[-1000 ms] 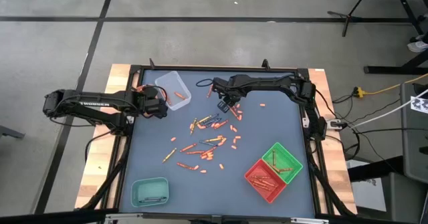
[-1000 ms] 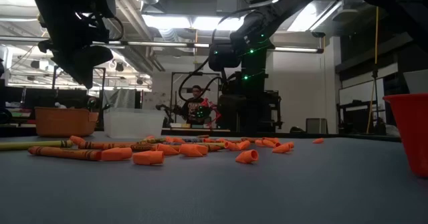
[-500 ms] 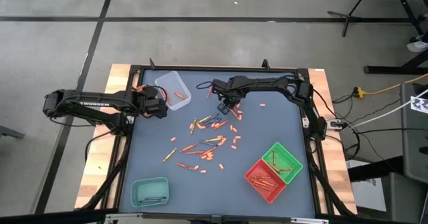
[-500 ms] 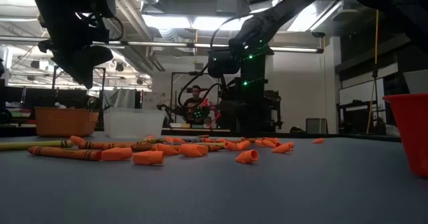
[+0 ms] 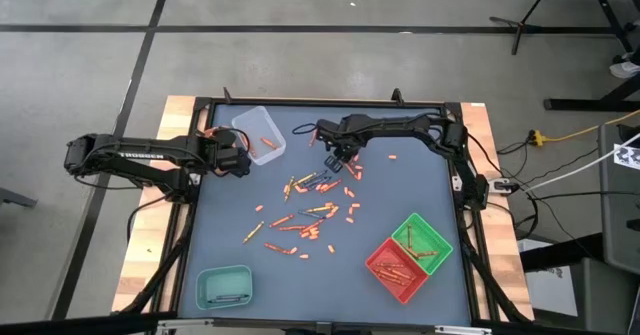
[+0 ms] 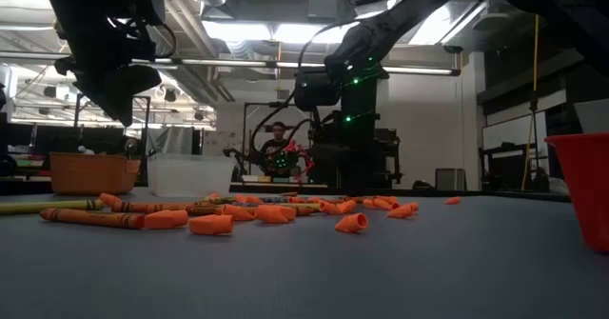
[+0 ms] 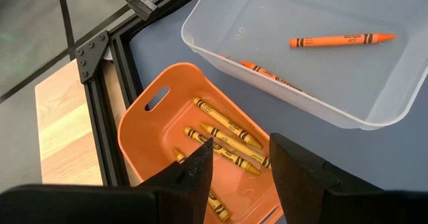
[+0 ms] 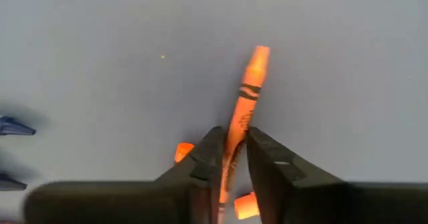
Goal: Sort crayons
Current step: Put the light orange crayon into the green bin
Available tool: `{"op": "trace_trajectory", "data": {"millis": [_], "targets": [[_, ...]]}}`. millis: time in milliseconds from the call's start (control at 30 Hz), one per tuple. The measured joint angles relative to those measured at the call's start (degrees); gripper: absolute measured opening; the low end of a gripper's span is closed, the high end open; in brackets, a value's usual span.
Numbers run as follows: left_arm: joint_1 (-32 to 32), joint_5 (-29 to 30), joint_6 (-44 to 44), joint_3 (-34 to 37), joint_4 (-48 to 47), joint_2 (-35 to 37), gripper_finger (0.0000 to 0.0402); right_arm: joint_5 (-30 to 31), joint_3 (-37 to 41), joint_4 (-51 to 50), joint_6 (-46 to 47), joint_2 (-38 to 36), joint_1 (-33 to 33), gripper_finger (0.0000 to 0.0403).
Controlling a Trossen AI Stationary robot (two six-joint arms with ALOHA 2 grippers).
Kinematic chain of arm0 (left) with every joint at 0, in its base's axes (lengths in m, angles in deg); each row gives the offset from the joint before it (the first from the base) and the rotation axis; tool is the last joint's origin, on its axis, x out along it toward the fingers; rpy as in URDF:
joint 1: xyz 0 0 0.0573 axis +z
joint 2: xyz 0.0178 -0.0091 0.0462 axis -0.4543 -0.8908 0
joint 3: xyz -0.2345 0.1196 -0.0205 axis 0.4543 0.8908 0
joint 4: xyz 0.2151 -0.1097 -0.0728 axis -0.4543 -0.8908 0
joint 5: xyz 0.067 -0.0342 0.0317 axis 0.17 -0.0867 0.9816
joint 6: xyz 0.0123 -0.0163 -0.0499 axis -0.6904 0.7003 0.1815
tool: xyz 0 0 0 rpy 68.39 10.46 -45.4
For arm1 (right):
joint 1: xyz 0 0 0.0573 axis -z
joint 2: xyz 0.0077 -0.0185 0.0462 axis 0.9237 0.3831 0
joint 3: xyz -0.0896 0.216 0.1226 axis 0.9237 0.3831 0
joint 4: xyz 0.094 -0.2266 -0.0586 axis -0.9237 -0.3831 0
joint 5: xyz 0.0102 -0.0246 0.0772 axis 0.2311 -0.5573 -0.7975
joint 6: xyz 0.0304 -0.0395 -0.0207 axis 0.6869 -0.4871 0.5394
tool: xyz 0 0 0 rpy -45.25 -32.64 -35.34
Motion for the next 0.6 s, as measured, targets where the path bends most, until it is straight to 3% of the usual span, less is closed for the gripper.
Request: {"op": "trace_trajectory", "data": {"millis": [167, 433, 600], "targets": [[0.0, 0.0, 0.02, -0.01, 0.0, 0.0, 0.013, 0.0, 0.0, 0.13, -1.24, 0.02, 0.0, 0.0011], [0.0, 0.0, -0.02, -0.01, 0.02, -0.01, 0.013, -0.51, 0.11, -0.04, -3.2, -0.66, 0.02, 0.0029], [0.01, 0.0, -0.02, 0.0, 0.09, -0.01, 0.013, -5.82, 0.27, -1.15, -5.34, -3.5, 0.09, 0.0011]]}}
